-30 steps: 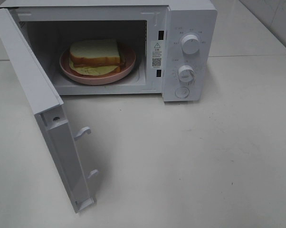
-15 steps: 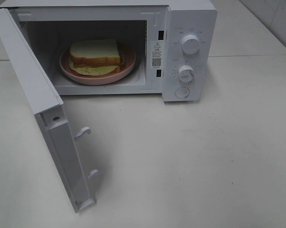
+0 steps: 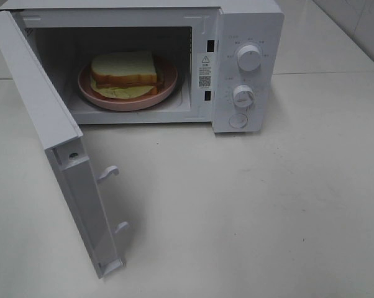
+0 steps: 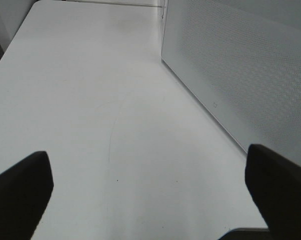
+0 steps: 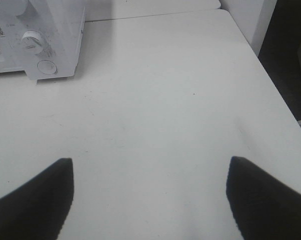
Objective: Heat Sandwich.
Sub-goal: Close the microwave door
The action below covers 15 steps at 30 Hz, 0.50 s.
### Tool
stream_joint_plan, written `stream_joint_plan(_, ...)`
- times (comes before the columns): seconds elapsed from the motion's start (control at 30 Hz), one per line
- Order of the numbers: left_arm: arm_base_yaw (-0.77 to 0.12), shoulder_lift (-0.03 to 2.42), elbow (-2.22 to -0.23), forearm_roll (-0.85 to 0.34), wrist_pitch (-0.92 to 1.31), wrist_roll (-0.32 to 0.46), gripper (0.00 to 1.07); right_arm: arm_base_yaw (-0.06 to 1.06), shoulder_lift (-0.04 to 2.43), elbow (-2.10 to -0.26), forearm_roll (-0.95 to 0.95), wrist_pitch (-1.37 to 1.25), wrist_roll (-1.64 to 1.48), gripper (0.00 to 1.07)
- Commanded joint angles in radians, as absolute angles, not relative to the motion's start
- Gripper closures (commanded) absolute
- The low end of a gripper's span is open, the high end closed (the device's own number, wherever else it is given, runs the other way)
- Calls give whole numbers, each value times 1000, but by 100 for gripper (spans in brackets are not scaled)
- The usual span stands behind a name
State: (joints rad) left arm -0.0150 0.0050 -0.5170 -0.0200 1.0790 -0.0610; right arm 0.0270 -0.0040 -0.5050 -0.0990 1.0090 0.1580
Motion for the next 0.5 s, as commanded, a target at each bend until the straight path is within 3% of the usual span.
stream_joint_plan(0.03, -10, 16, -543, -17, 1037, -70, 9, 23, -31, -502, -103, 997, 154, 31)
stream_joint_plan(0.27, -10, 111, -548, 0, 990, -69, 20, 23, -31, -502, -103, 997, 154, 31)
stream_joint_plan(0.33, -10, 175, -548, 0, 950, -69, 34, 23, -31, -502, -103, 997, 154, 31)
stream_joint_plan(0.4, -10, 193, -548, 0, 934, -69, 38, 23, -31, -502, -103, 997, 154, 31)
stream_joint_plan(0.5, -10, 284, -548, 0, 845, -69, 54, 23, -31, -502, -103, 997, 154, 31)
